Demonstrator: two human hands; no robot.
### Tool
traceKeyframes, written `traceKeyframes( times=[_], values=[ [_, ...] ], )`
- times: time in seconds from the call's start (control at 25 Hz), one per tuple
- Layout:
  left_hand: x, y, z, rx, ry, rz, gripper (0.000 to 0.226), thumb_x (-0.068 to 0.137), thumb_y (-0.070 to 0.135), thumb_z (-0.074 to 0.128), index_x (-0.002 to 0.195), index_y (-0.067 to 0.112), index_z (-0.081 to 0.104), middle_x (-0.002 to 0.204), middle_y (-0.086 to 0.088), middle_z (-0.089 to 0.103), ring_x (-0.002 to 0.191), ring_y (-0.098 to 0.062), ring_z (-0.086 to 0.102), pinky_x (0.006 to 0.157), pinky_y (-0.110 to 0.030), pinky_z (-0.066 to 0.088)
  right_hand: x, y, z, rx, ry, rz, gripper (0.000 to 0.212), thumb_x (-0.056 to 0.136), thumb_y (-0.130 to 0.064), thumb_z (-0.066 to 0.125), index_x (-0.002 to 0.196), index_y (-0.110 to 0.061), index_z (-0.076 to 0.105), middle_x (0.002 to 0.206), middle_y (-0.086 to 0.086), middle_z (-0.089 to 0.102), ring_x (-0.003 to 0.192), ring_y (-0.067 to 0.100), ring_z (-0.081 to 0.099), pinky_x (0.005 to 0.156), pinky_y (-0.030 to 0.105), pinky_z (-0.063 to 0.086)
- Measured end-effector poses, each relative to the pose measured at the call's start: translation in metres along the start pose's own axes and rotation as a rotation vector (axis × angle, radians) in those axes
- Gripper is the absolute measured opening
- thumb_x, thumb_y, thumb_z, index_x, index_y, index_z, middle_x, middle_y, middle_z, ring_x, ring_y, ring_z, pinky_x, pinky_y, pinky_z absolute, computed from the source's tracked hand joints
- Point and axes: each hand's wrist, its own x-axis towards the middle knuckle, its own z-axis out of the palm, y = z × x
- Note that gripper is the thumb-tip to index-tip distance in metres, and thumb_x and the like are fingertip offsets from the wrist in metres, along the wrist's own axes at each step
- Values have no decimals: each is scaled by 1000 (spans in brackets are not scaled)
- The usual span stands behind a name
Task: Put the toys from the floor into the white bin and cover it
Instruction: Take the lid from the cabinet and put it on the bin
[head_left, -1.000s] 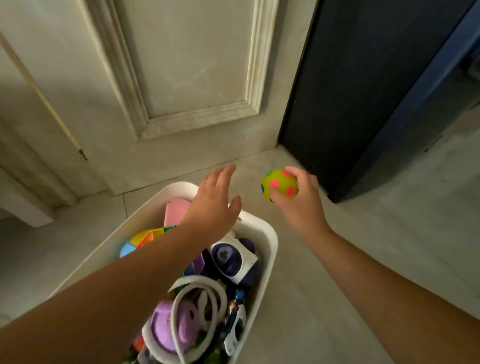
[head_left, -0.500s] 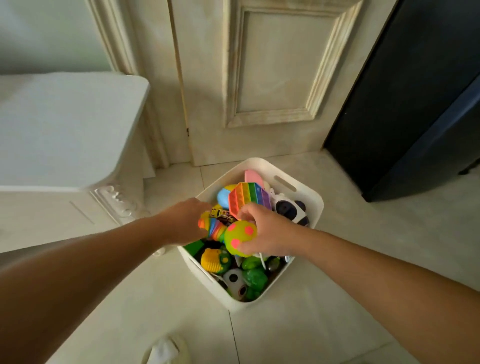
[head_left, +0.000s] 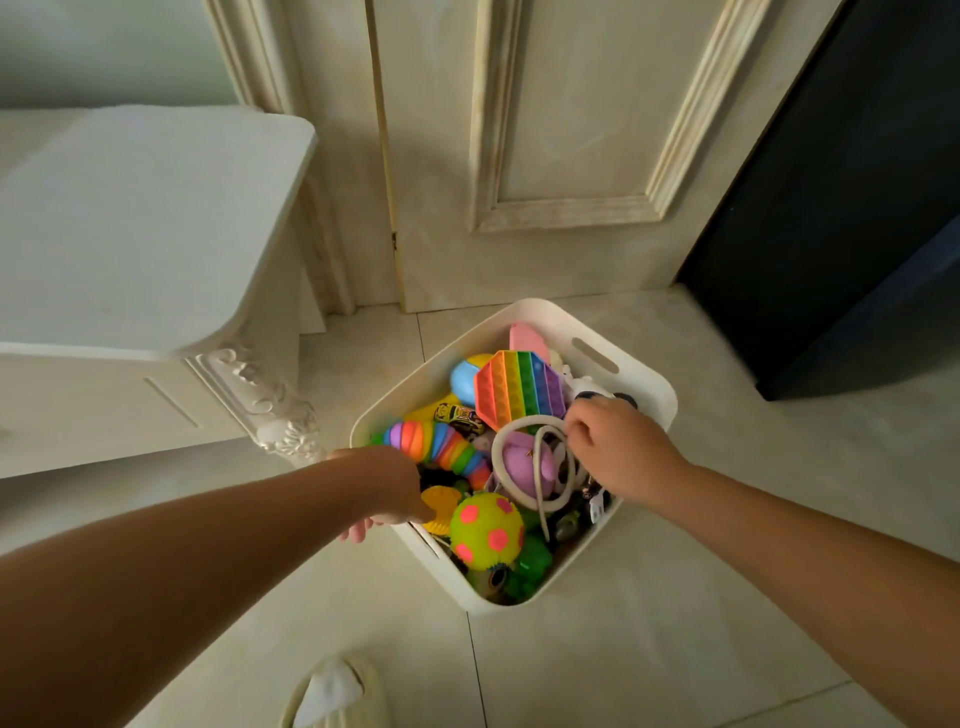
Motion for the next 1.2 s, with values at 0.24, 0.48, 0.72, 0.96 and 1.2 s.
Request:
traceKeyframes(
  times=[0.24,0.48,0.72,0.96,1.2],
  values=[
    [14,-3,8,-272,40,0,29,87,33,59,74,8,55,82,-12,69,83,-25,74,59,-28,59,-13,38,8,-526,-332,-34,21,93,-14,43,105,-12,60,110,7,65,103,28,59,71,31,41],
    [31,-16,-14,-415,144,-36,21,91,16,50,87,2,65,86,-10,73,72,-26,74,51,-24,55,-21,24,-9,-334,-634,-53,20,83,-19,53,102,-18,59,103,1,65,94,22,59,76,32,48],
    [42,-14,-36,-384,467,-75,23,90,9,48,67,10,53,75,-3,60,77,-22,63,65,-28,51,-33,-1,6,-320,-513,-162,38,93,-48,50,98,-14,65,94,8,68,88,25,61,70,33,42],
    [25,-33,-27,-578,339,41,48,91,34,61,131,9,50,131,-13,56,117,-28,59,98,-36,50,-19,-7,-10,19,-747,77,34,86,-47,64,97,-15,70,88,-4,69,74,10,60,66,24,46],
    [-42,-81,-25,-748,542,67,63,88,37,65,142,14,42,134,-10,55,115,-28,57,98,-40,50,39,-83,-38,238,-353,71,18,94,-34,54,80,-24,60,82,5,70,72,24,67,75,35,54]
  ],
)
